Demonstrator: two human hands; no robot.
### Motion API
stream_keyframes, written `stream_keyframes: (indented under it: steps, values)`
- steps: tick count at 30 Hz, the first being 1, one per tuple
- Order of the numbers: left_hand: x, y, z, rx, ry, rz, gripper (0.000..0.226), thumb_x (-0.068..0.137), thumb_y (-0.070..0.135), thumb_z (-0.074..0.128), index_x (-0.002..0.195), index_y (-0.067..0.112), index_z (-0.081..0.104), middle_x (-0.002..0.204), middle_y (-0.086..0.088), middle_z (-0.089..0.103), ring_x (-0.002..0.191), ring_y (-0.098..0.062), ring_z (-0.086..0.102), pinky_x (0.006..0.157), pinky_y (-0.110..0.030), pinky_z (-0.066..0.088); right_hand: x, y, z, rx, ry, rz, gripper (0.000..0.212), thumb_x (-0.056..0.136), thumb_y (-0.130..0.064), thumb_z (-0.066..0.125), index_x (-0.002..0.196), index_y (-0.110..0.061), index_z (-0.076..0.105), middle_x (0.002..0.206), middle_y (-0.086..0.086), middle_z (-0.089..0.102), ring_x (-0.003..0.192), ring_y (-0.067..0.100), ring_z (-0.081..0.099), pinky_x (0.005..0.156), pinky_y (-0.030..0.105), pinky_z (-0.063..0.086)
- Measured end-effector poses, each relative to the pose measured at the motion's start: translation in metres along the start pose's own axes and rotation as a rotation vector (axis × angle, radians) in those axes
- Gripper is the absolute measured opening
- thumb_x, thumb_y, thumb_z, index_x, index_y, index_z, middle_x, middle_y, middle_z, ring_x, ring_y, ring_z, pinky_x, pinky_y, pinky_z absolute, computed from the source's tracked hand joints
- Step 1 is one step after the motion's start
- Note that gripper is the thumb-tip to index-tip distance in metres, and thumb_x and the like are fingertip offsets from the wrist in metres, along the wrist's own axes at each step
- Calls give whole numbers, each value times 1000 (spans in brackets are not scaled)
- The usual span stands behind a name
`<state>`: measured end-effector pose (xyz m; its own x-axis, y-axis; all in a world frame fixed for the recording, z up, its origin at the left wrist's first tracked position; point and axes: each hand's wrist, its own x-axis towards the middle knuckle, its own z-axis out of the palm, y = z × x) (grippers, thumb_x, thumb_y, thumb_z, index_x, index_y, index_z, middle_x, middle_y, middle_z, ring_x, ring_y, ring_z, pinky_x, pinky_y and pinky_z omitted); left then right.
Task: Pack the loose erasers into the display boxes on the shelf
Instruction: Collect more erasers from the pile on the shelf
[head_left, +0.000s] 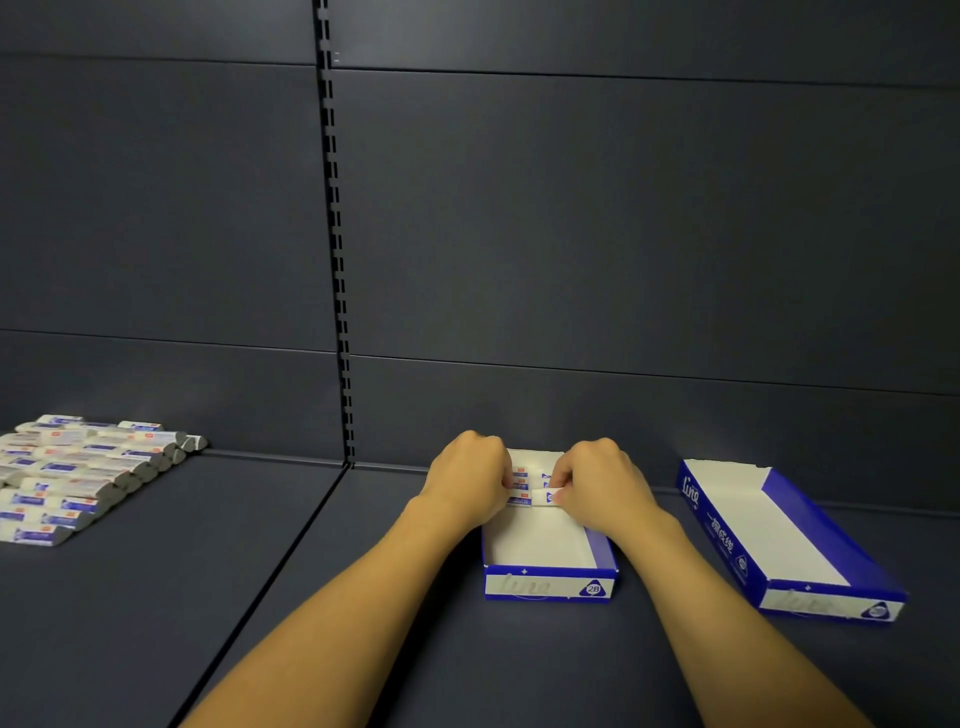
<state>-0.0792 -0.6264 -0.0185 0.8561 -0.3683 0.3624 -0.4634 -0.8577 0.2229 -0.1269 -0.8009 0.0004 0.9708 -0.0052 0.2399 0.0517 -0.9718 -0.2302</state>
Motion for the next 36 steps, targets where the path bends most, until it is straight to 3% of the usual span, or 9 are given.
stream_keyframes:
  steps: [14,22,31,36]
  values:
    - [-2,2,1,23,14,-37,16,88,24,70,100,13,76,97,-5,71,87,-23,66,78,-41,61,1,-3,6,-91,30,7,26,90,-36,72,111,-20,73,110,-1,72,93,17,69,67,23,48]
    - [-4,8,0,86,42,-33,18,91,26,70,101,10,71,100,-8,67,87,-25,64,76,-37,58,-2,-7,6,-156,54,-25,23,92,-32,69,113,-22,68,116,1,69,98,19,67,78,28,53]
    - [-3,5,5,99,47,16,20,95,26,66,104,9,71,104,-9,66,91,-25,64,81,-37,59,-4,-3,8,-68,74,-7,19,89,-33,74,99,-20,65,111,0,67,94,17,67,76,27,55]
    - [-2,1,-1,-31,29,1,25,84,30,79,103,14,75,111,-2,56,100,-21,59,85,-37,57,-2,0,4,12,54,-20,20,80,-30,80,90,-24,63,107,-7,63,90,14,64,71,25,54]
